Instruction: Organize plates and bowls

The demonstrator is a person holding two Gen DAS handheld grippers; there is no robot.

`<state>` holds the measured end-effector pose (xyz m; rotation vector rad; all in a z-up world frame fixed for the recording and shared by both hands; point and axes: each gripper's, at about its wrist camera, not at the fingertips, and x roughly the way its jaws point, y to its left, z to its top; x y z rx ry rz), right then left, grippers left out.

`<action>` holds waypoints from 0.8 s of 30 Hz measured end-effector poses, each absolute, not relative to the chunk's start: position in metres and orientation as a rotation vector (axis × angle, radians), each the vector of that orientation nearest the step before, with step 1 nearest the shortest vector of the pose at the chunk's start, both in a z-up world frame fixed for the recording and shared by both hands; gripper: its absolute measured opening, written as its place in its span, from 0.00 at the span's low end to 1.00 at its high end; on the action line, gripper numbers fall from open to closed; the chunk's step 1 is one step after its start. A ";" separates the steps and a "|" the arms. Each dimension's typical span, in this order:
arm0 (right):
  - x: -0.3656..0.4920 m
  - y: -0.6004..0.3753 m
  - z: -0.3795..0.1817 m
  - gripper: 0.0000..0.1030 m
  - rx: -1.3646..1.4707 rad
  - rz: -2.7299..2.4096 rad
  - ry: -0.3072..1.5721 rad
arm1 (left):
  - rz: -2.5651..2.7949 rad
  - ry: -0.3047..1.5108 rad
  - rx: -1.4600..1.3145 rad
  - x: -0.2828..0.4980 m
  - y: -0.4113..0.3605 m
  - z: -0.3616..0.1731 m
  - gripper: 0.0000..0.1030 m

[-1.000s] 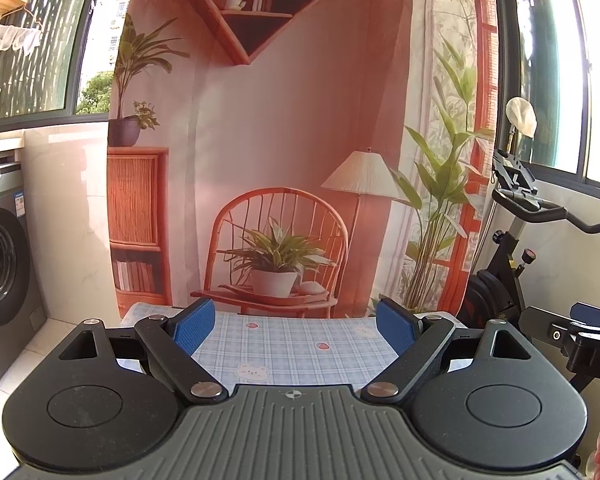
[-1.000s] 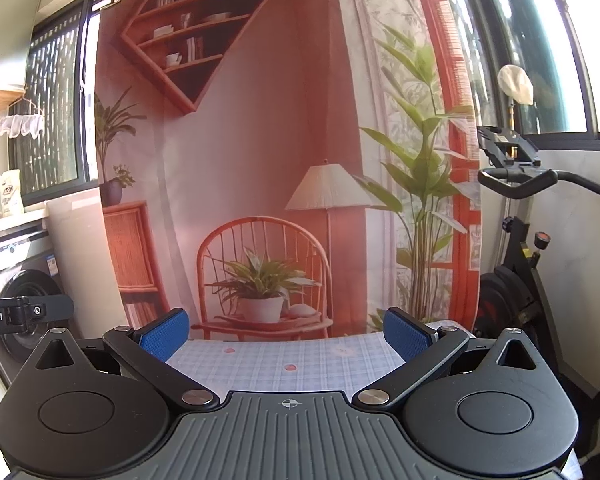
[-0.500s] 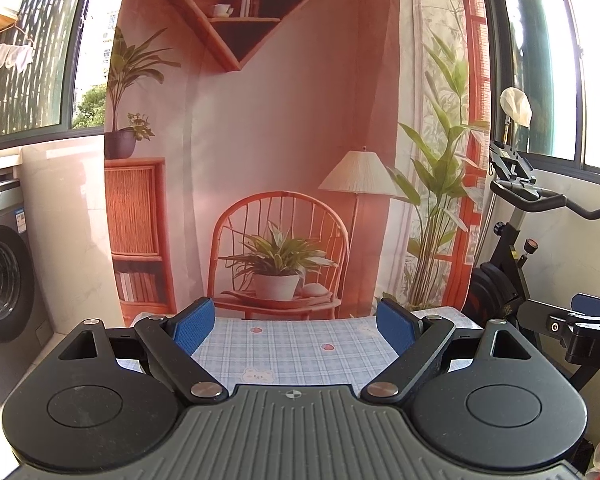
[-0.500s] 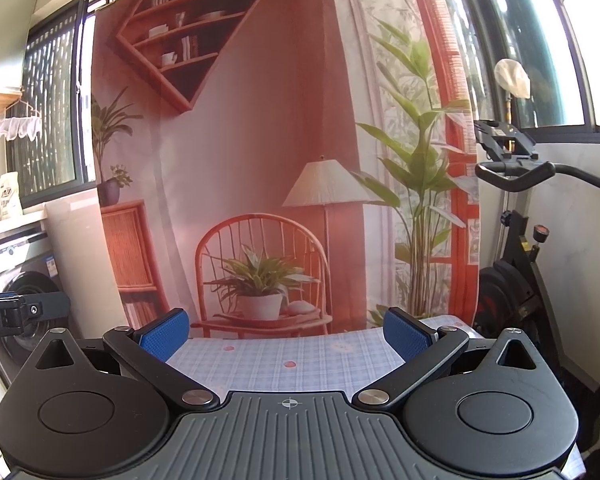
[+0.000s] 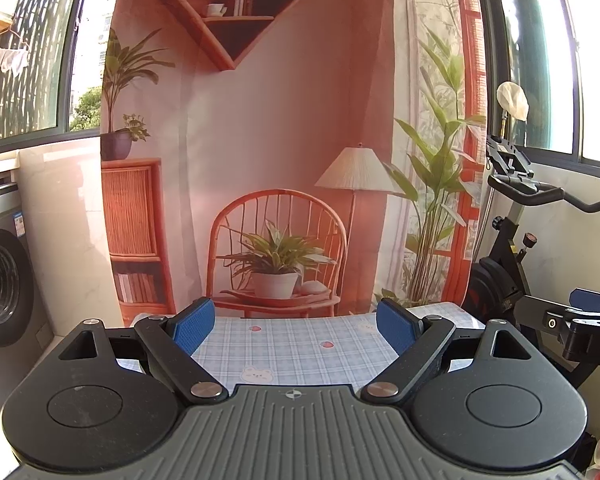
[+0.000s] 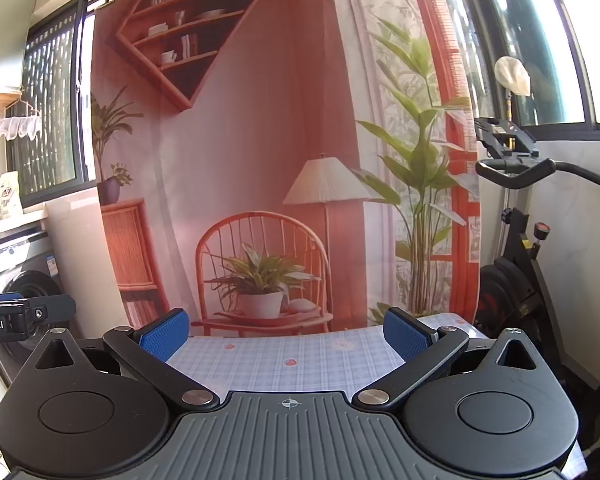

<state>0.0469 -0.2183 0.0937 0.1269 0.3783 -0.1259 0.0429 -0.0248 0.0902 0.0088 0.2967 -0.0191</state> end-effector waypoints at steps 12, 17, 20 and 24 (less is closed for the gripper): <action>0.047 -0.218 0.094 1.00 0.128 -0.126 0.379 | -0.029 0.298 0.009 0.044 -0.025 0.090 0.87; 0.047 -0.217 0.091 1.00 0.128 -0.124 0.385 | -0.035 0.298 0.014 0.045 -0.025 0.089 0.87; 0.047 -0.217 0.091 1.00 0.128 -0.124 0.384 | -0.041 0.299 0.014 0.046 -0.024 0.088 0.87; 0.047 -0.217 0.090 1.00 0.129 -0.124 0.387 | -0.048 0.298 0.017 0.046 -0.025 0.087 0.87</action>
